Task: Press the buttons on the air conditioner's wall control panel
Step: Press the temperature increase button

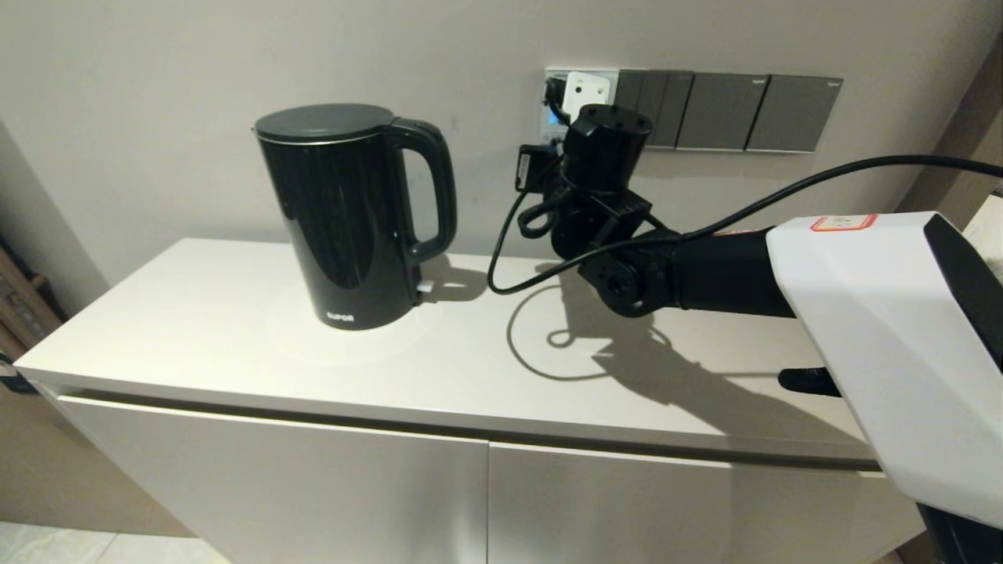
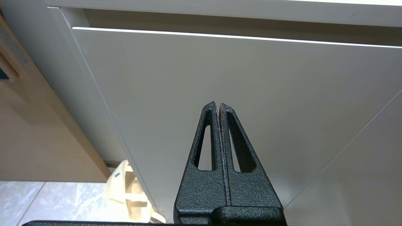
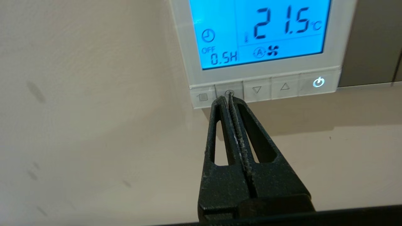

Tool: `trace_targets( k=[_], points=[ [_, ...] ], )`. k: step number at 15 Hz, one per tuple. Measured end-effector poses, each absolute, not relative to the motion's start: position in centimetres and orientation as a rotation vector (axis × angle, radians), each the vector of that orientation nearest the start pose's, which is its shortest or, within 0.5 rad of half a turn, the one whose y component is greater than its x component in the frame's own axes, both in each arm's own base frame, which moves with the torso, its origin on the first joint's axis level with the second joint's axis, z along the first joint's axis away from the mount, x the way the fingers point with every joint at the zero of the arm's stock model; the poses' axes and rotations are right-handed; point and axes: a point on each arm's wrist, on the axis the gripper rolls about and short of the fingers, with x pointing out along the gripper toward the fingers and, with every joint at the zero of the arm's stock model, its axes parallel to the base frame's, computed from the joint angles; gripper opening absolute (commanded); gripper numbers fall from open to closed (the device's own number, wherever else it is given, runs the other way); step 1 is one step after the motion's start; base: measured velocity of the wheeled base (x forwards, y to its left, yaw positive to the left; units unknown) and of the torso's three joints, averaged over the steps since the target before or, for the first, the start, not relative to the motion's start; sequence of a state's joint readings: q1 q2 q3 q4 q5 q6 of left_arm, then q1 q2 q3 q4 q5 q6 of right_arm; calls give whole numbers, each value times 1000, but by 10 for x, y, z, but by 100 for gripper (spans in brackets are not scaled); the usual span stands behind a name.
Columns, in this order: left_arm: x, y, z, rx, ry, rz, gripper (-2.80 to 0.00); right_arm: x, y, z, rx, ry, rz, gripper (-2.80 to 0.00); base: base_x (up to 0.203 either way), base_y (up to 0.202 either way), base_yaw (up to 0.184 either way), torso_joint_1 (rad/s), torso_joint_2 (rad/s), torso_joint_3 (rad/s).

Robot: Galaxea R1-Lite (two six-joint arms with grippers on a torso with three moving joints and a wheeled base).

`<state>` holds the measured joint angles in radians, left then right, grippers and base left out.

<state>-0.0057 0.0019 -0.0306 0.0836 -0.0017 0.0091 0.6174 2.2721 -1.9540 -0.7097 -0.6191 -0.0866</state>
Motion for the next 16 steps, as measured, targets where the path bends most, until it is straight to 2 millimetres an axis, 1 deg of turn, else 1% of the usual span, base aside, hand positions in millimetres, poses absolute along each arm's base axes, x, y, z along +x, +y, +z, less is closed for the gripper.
trace_targets(
  k=[3, 11, 16],
  points=[
    [-25, 0, 75, 9, 55, -8, -280, 392, 263, 287, 156, -338, -20, -280, 0, 0, 0, 0, 0, 0],
    [-25, 0, 76, 9, 54, -8, -280, 385, 265, 286, 152, -331, -10, -280, 0, 0, 0, 0, 0, 0],
    [-25, 0, 76, 9, 54, -7, -280, 386, 264, 288, 151, -333, -8, -280, 0, 0, 0, 0, 0, 0]
  ],
)
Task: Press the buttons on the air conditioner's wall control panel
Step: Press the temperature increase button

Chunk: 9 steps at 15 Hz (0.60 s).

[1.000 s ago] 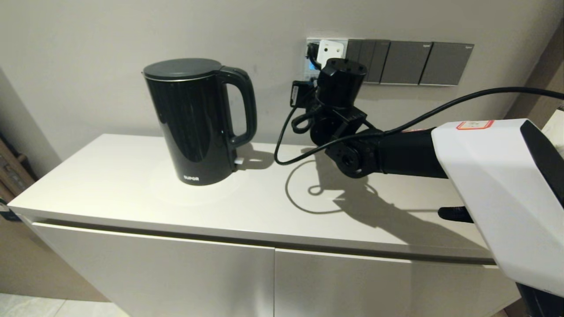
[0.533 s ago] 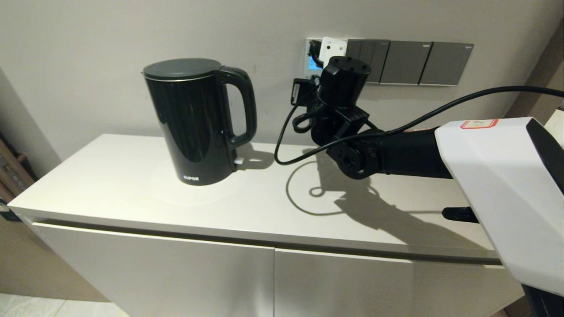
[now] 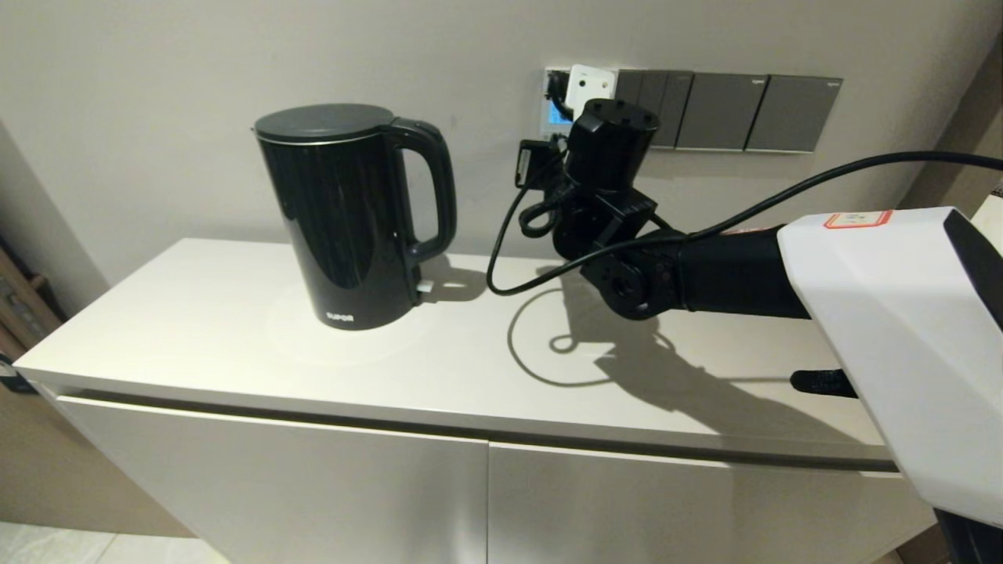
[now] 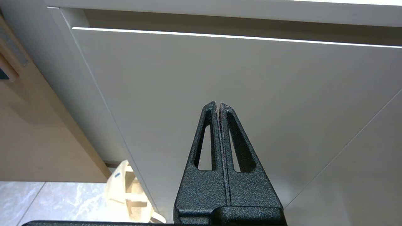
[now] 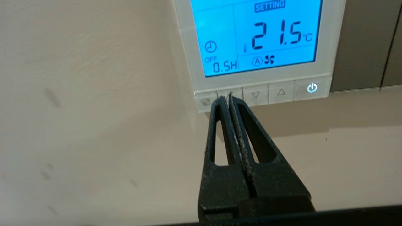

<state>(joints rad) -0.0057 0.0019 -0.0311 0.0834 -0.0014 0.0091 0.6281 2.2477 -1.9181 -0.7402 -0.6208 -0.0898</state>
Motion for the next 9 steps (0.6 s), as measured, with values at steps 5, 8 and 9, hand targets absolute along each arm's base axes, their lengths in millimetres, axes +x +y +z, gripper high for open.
trace_targets(
  k=[5, 8, 9],
  points=[
    [-25, 0, 76, 9, 54, -8, -280, 390, 263, 288, 149, -335, -11, -280, 0, 0, 0, 0, 0, 0],
    [-25, 0, 75, 9, 55, -8, -280, 392, 263, 287, 149, -337, -10, -280, 0, 0, 0, 0, 0, 0],
    [-25, 0, 75, 9, 55, -7, -280, 392, 264, 286, 148, -338, -7, -280, 0, 0, 0, 0, 0, 0]
  ],
)
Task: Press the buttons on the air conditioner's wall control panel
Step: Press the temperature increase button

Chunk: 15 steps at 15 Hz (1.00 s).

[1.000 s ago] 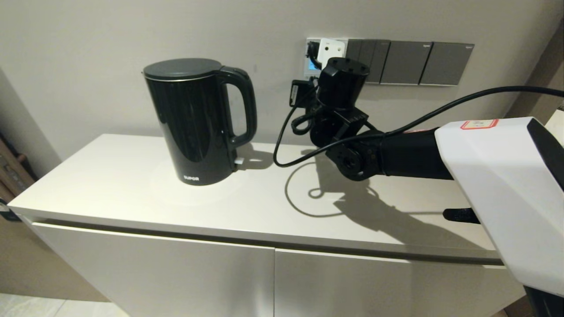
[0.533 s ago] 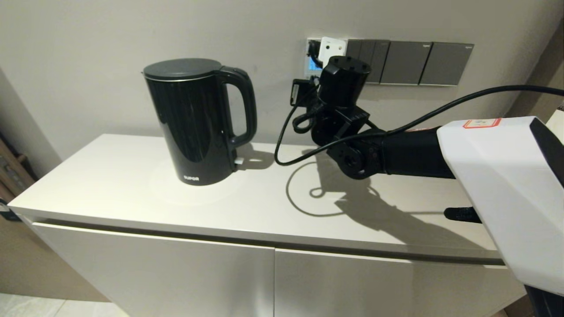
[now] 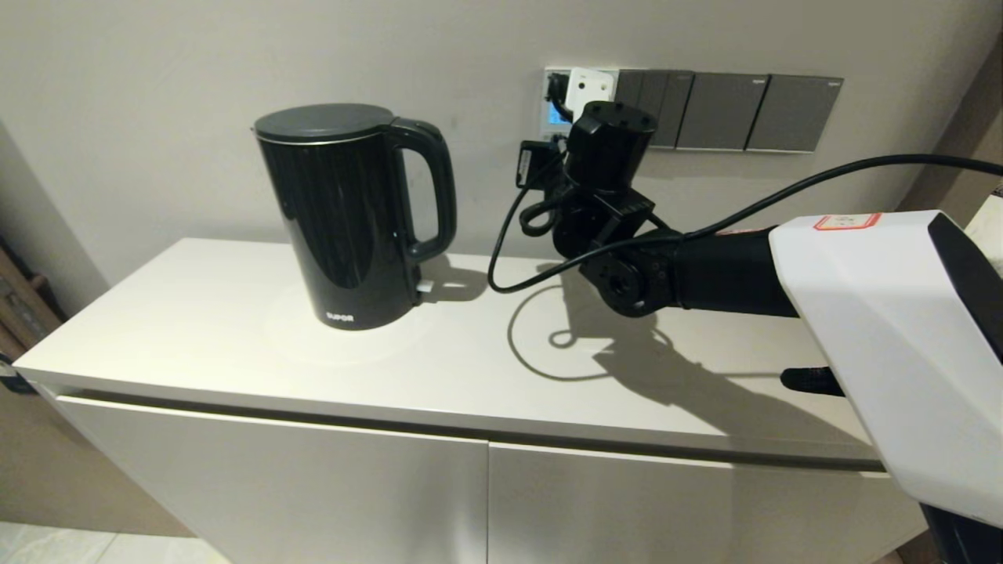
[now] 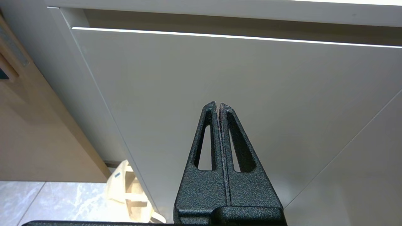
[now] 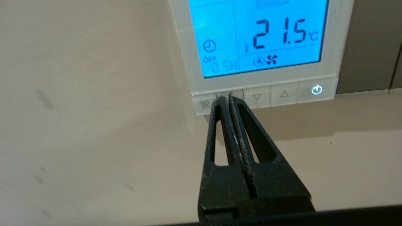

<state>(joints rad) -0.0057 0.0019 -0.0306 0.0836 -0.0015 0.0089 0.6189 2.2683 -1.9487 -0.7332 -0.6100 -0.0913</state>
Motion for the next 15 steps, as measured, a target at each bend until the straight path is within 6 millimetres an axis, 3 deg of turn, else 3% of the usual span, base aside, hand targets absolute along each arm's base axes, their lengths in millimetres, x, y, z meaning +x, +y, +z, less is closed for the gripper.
trace_targets(
  k=[15],
  points=[
    [-25, 0, 75, 9, 55, -8, -280, 386, 266, 286, 152, -337, 5, -280, 0, 0, 0, 0, 0, 0]
  ],
)
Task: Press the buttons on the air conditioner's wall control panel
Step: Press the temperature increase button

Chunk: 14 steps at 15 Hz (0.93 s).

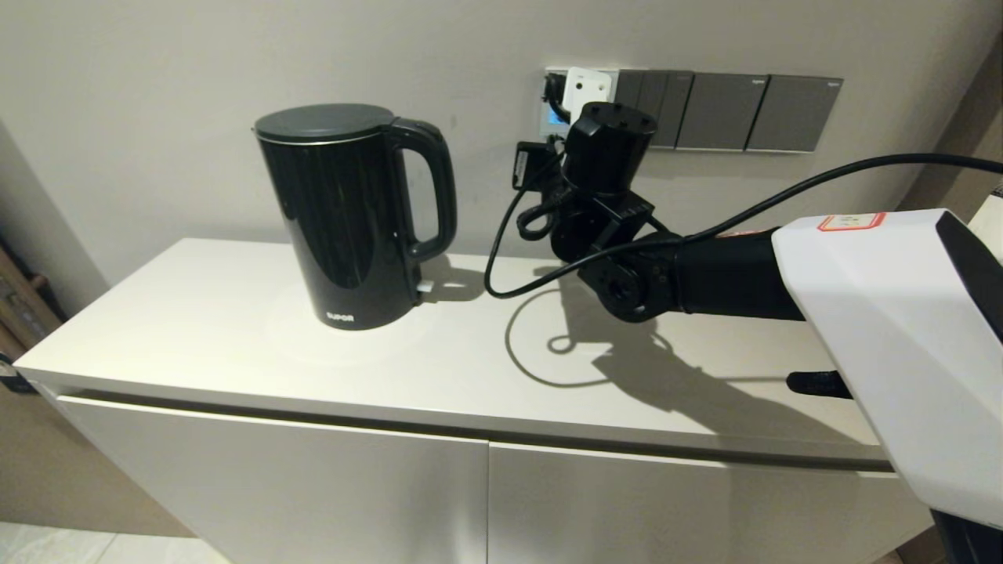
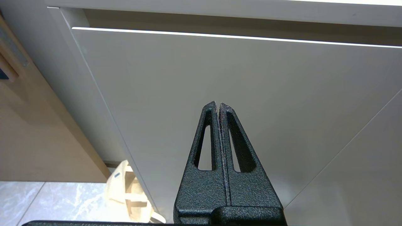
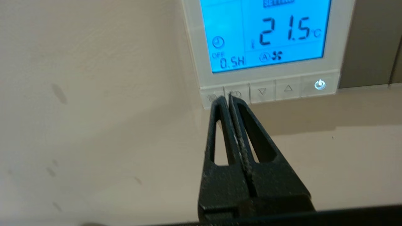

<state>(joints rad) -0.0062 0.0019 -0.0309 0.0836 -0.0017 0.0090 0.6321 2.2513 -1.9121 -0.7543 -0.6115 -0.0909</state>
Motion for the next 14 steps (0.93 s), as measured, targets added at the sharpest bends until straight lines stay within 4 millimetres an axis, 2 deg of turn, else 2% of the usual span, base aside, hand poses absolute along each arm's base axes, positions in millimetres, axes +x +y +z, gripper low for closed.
trace_targets(
  k=[14],
  points=[
    [-25, 0, 75, 9, 55, -8, -280, 392, 264, 284, 146, -337, 0, -280, 0, 0, 0, 0, 0, 0]
  ],
)
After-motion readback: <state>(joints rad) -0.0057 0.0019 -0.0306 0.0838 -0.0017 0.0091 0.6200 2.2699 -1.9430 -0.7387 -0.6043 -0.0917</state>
